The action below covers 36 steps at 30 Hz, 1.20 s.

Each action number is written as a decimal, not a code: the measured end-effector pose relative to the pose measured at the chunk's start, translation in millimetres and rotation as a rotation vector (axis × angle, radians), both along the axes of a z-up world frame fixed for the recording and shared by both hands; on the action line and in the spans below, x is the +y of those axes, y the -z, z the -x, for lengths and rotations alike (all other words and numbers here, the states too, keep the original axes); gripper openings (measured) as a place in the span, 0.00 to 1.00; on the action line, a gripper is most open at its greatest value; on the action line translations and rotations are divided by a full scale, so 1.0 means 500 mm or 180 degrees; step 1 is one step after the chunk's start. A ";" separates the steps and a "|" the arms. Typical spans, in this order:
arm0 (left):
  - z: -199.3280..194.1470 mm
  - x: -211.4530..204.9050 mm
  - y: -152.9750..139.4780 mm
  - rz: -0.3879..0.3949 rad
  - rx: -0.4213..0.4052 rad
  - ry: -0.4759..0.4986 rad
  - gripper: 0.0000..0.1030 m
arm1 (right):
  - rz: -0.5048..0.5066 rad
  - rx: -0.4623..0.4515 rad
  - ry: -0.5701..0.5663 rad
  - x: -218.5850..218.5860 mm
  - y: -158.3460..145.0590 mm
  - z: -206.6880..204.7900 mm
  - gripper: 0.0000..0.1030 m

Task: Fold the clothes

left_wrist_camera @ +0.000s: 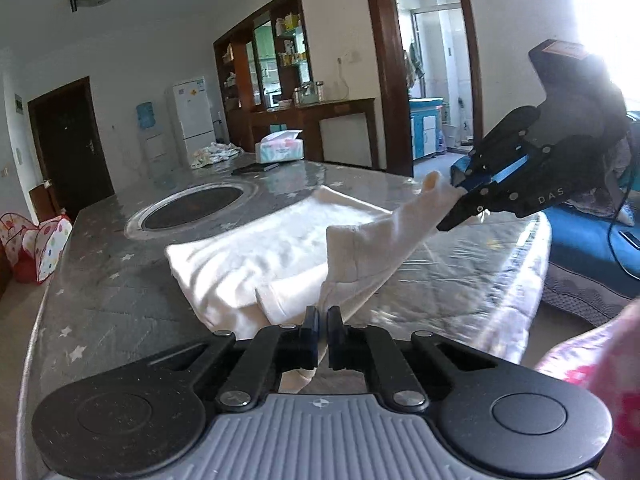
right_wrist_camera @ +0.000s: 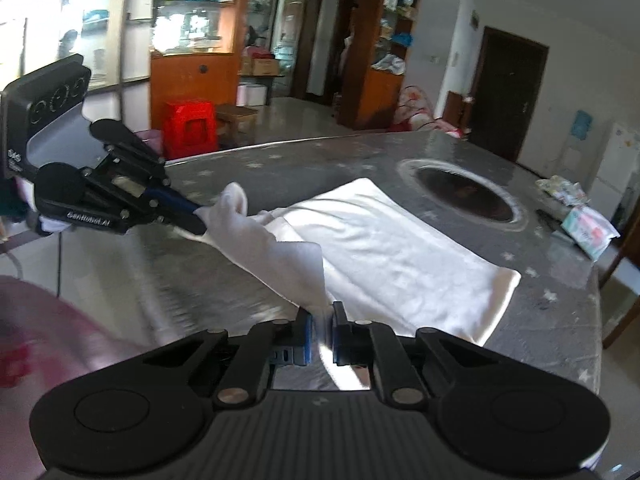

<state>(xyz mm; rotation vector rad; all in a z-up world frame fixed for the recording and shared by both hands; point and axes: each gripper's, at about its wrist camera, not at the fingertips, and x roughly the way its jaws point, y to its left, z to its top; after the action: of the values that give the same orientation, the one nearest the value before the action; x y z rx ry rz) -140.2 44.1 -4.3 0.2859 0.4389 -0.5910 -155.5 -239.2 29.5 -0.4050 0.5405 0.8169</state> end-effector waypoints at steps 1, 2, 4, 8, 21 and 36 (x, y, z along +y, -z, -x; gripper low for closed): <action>0.017 0.003 -0.008 0.0014 -0.0004 0.0009 0.04 | -0.0013 0.0024 -0.0038 -0.002 -0.007 0.012 0.07; 0.032 0.005 -0.017 0.0029 -0.0010 0.0019 0.04 | -0.0026 0.0047 -0.0077 -0.005 -0.014 0.024 0.07; 0.054 0.009 -0.034 0.0053 -0.0036 0.0034 0.04 | -0.0051 0.0094 -0.0153 -0.010 -0.028 0.047 0.07; 0.063 0.012 -0.060 0.0065 -0.0159 0.0043 0.04 | -0.0060 0.0088 -0.0224 -0.013 -0.054 0.069 0.07; -0.148 -0.018 -0.094 -0.0058 -0.0243 -0.0017 0.04 | -0.0197 0.0028 0.0156 -0.014 -0.084 -0.113 0.05; -0.403 -0.081 0.033 -0.0248 0.0246 -0.0508 0.09 | -0.0107 0.0437 0.0984 0.008 0.075 -0.333 0.11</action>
<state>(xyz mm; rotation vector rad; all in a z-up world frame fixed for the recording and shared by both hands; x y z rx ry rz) 61.5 3.4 -20.9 0.3000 0.5548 -0.4303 11.2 -235.1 -7.8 -0.2272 0.6966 0.5570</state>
